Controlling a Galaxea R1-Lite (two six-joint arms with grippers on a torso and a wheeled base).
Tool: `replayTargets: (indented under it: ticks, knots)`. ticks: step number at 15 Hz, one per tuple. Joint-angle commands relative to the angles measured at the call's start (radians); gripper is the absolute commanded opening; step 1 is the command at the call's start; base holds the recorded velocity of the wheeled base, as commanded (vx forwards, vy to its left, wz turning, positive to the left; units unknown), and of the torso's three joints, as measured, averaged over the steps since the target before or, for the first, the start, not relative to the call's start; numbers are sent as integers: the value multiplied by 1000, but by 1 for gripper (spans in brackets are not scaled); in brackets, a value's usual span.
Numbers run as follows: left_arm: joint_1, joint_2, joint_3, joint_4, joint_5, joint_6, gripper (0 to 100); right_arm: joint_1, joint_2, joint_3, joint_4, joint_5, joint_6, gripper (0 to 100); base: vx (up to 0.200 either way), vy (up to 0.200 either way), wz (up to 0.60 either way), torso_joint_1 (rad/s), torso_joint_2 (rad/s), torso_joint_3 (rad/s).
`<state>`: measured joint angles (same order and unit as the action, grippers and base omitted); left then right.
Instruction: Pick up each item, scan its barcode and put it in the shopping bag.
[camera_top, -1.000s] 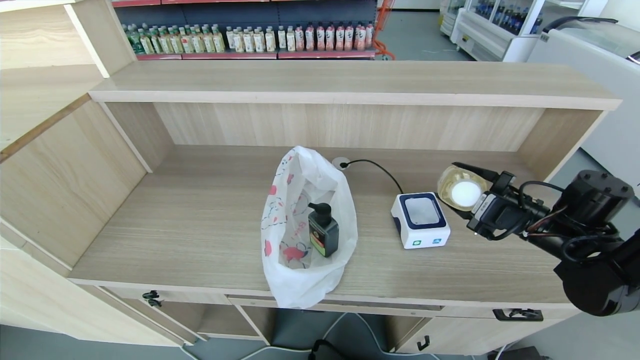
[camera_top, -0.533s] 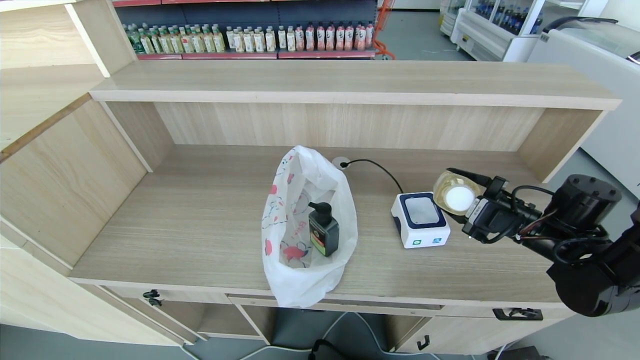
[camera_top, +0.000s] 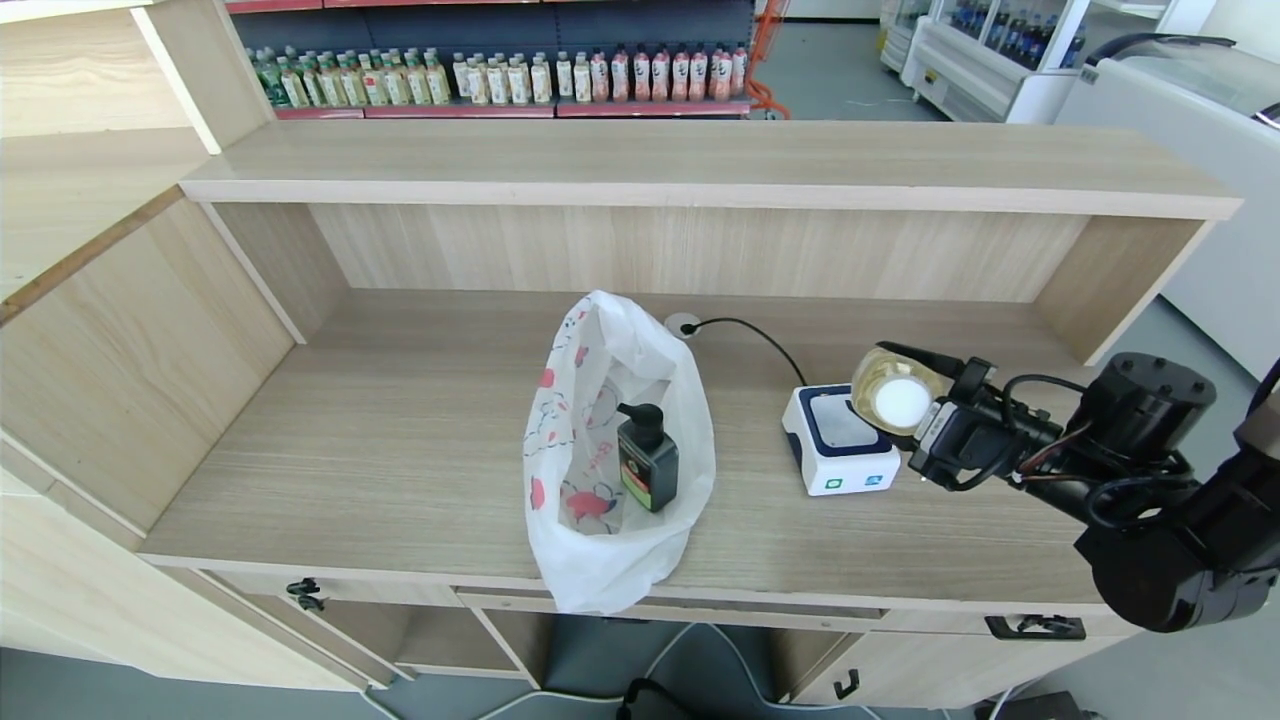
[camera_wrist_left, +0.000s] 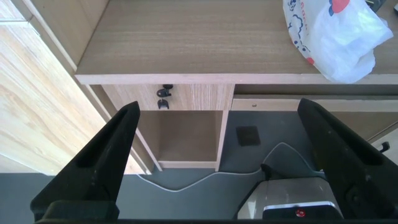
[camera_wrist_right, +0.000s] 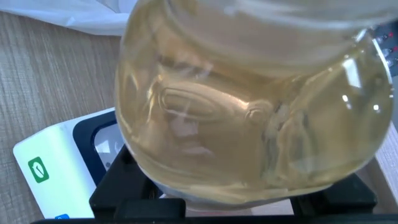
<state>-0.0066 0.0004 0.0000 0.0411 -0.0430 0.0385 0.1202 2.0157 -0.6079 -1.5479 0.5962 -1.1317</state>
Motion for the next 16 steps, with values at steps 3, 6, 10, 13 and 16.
replayTargets:
  ticks: [3,6,10,13,16]
  knots:
    - [0,0,0,0,0,0,100,3,11,-3,0,-1,0,0,0,0,0,0,0,0]
    - [-1,0,0,0,0,0,100,3,17,-6,0,-3,0,0,0,0,0,0,0,0]
    - [0,0,0,0,0,0,100,6,34,-6,-1,-3,-2,0,0,0,0,0,0,0]
    - [0,0,0,0,0,-2,100,9,57,-6,-23,-4,1,0,0,0,0,0,0,0]
    - [0,0,0,0,0,-2,100,10,55,-23,-23,-4,16,0,0,0,0,0,0,0]
